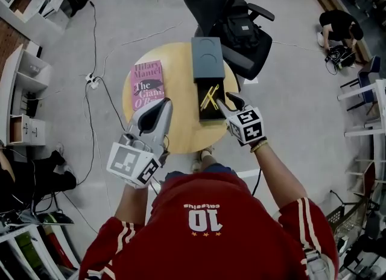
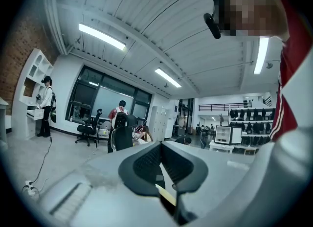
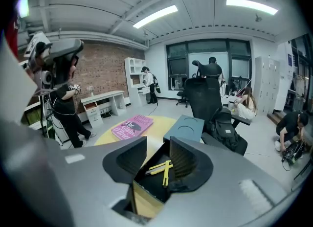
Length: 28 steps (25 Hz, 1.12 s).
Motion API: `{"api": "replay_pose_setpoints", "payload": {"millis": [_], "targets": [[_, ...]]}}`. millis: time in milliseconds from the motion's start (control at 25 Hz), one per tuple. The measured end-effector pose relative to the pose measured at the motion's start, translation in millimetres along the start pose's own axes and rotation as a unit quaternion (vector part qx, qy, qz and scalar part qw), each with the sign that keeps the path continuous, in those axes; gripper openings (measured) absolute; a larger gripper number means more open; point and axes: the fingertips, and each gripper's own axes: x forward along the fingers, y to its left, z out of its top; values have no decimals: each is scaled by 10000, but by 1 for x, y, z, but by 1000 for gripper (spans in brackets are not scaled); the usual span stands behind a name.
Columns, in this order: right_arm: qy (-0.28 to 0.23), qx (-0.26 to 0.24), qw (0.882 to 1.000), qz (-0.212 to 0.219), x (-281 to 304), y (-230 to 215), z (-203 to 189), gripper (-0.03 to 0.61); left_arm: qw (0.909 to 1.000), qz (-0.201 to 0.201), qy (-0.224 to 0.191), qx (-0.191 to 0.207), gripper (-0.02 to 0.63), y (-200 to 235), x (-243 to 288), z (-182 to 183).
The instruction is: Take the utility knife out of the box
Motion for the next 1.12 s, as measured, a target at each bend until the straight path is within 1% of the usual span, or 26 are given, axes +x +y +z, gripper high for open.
{"api": "replay_pose_setpoints", "payload": {"millis": [200, 320, 480, 600, 800, 1000, 1120], "targets": [[599, -135, 9980, 173, 37, -3, -38, 132, 9999, 21, 98, -95, 2, 7, 10, -8], [873, -216, 9957, 241, 55, -6, -56, 132, 9997, 29, 186, -146, 3, 10, 14, -16], [1253, -459, 9905, 327, 81, -10, -80, 132, 9991, 62, 320, -275, 3, 15, 18, -29], [1644, -705, 9829, 436, 99, -13, -102, 132, 9986, 72, 395, -344, 3, 20, 23, -37], [2134, -1147, 9684, 583, 119, -16, -130, 132, 9976, 123, 484, -488, 3, 28, 32, -46], [2541, -1388, 9547, 686, 130, -17, -148, 130, 9964, 171, 587, -592, 3, 36, 36, -56], [2759, -1510, 9462, 761, 136, -18, -153, 118, 9959, 181, 614, -646, 3, 40, 43, -60]]}}
